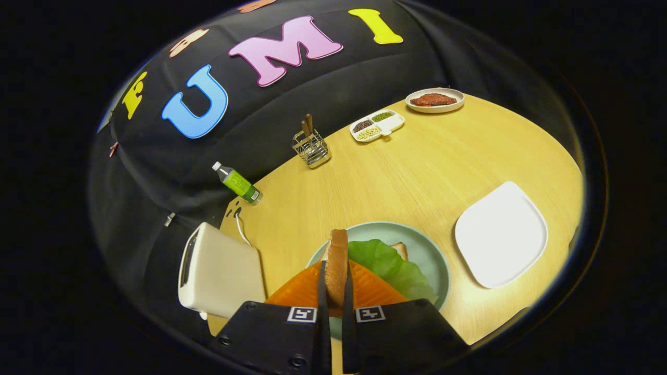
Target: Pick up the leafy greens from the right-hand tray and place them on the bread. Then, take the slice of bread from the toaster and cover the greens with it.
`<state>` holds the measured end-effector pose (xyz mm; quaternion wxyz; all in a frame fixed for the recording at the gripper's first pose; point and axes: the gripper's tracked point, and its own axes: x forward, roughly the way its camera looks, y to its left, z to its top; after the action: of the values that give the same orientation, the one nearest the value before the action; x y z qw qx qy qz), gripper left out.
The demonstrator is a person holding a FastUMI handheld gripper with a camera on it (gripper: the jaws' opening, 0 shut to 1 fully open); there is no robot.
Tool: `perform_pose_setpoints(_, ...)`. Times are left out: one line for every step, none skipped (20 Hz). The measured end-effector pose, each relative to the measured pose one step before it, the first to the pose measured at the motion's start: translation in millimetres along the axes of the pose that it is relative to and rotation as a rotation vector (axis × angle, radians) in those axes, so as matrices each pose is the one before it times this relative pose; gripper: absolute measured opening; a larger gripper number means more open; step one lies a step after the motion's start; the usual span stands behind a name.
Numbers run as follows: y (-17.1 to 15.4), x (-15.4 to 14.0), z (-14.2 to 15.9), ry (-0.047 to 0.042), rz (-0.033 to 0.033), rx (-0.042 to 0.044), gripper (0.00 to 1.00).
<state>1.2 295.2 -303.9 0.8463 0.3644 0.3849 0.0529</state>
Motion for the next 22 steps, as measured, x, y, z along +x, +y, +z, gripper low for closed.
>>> perform_pose_setpoints(-6.13, 1.97, 0.08, -0.00076, -0.01115, -0.03501, 0.12)
perform_pose_setpoints(-5.54, 2.40, -1.18, 0.00076, -0.01087, -0.03449, 0.12)
perform_pose_setpoints(-4.78, 2.62, -2.63, 0.00409, -0.00914, -0.02837, 0.13)
perform_pose_setpoints(-4.70, 1.72, -2.35, 0.00565, -0.01032, -0.02552, 0.12)
perform_pose_setpoints(-4.48, 4.50, -3.50, 0.00403, -0.01232, -0.02576, 0.12)
perform_pose_setpoints(-4.24, -0.50, -3.33, 0.00888, -0.01265, -0.02515, 0.13)
perform_pose_setpoints(-3.57, 2.52, -4.78, 0.00851, -0.01021, -0.02158, 0.14)
perform_pose_setpoints(-3.08, 1.34, -2.17, 0.00821, -0.01258, -0.02093, 0.16)
perform_pose_setpoints(-2.79, 3.21, -1.55, 0.00509, -0.01373, -0.02005, 0.19)
perform_pose_setpoints(-3.63, 0.18, -0.54, 0.00095, -0.01236, -0.01590, 0.25)
perform_pose_setpoints(-2.76, 1.97, -1.05, 0.00345, -0.01477, -0.01188, 0.29)
perform_pose_setpoints(-2.96, 2.36, -0.17, 0.00012, -0.01018, -0.01074, 0.36)
perform_pose_setpoints(-3.20, -0.78, 1.20, -0.00075, -0.01495, -0.01304, 0.41)
perform_pose_setpoints(-5.93, 2.30, -1.75, 0.00395, -0.02239, -0.01708, 0.47)
perform_pose_setpoints(-2.10, -1.35, -2.21, 0.00335, -0.00459, -0.01321, 0.54)
perform_pose_setpoints(-1.04, -1.38, -0.85, 0.00425, -0.00430, -0.01094, 0.59)
perform_pose_setpoints(-3.56, -1.23, -1.52, -0.00246, -0.01242, -0.01297, 0.61)
perform_pose_setpoints(-3.68, -1.06, 3.63, -0.00737, -0.01081, -0.00691, 0.67)
perform_pose_setpoints(-3.97, -0.76, 2.27, -0.00672, -0.00775, -0.00820, 0.72)
perform_pose_setpoints(-3.22, -0.24, 0.34, -0.00500, -0.00516, -0.00640, 0.84)
perform_pose_setpoints(-1.91, 0.13, -0.62, -0.00295, 0.00182, -0.00262, 0.91)
perform_pose_setpoints(0.64, -2.45, 0.44, 0.00217, 0.00978, 0.00054, 1.00)
